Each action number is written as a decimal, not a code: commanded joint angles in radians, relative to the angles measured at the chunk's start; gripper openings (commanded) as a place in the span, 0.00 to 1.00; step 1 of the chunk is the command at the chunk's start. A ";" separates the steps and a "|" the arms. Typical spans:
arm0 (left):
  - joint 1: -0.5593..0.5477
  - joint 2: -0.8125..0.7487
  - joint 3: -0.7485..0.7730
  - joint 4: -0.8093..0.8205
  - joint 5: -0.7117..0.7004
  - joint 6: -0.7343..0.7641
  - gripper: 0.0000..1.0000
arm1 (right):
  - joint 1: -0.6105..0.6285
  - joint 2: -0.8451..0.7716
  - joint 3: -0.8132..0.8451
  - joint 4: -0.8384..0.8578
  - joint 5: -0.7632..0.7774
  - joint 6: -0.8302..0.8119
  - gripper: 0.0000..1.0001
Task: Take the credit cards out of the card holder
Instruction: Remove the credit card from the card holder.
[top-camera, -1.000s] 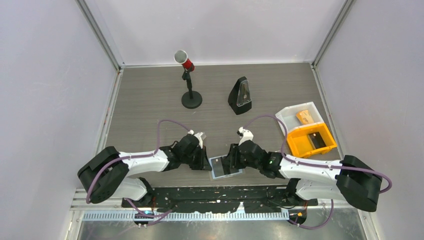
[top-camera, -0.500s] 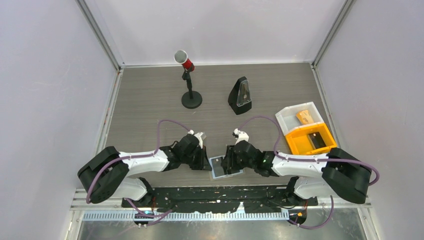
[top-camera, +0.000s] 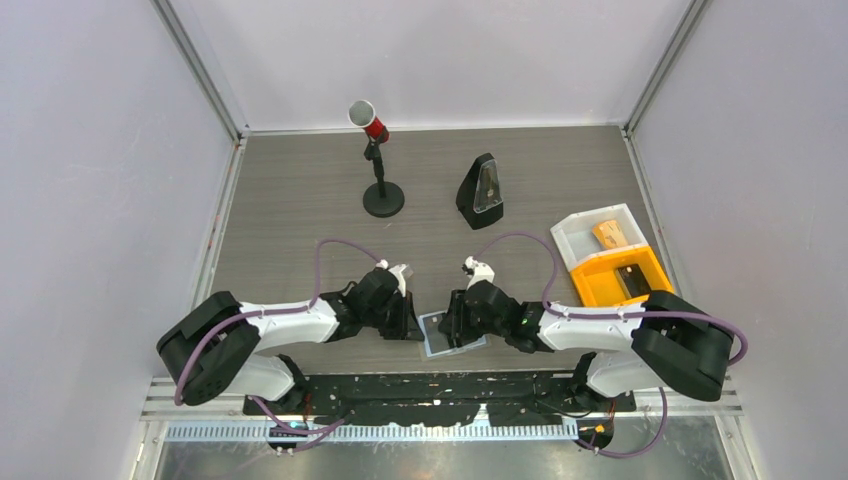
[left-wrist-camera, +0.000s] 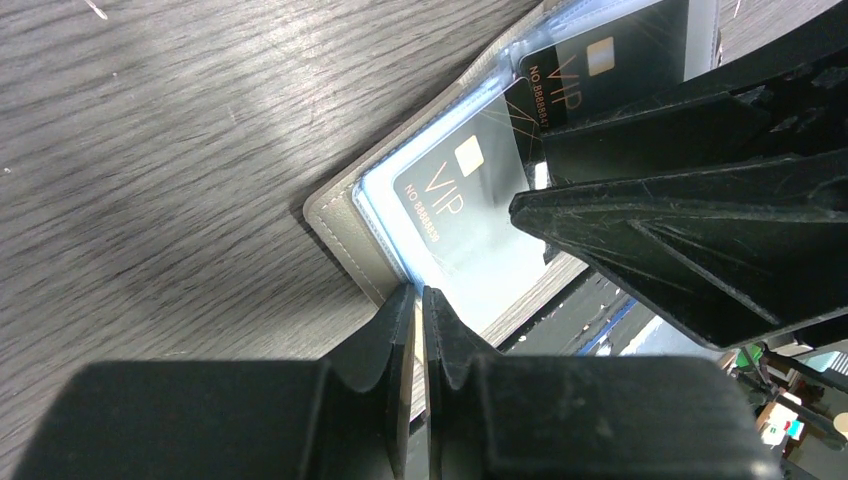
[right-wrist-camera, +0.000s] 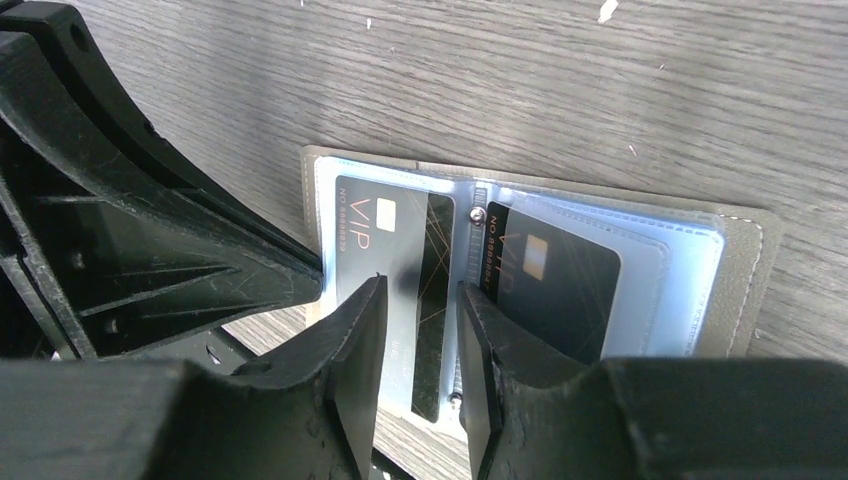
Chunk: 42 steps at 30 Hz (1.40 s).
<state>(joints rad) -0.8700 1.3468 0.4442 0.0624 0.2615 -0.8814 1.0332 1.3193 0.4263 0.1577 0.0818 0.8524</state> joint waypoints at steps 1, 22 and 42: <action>0.002 0.025 -0.007 -0.010 -0.027 0.021 0.10 | 0.004 0.010 -0.025 0.022 -0.001 0.005 0.35; 0.003 0.024 0.011 -0.059 -0.057 0.033 0.09 | -0.050 -0.199 -0.074 -0.015 -0.013 -0.048 0.05; 0.003 0.020 0.009 -0.059 -0.057 0.029 0.09 | -0.091 -0.198 -0.167 0.216 -0.151 0.015 0.06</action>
<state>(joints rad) -0.8684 1.3556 0.4541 0.0582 0.2539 -0.8810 0.9524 1.1702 0.2768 0.3202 -0.0631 0.8516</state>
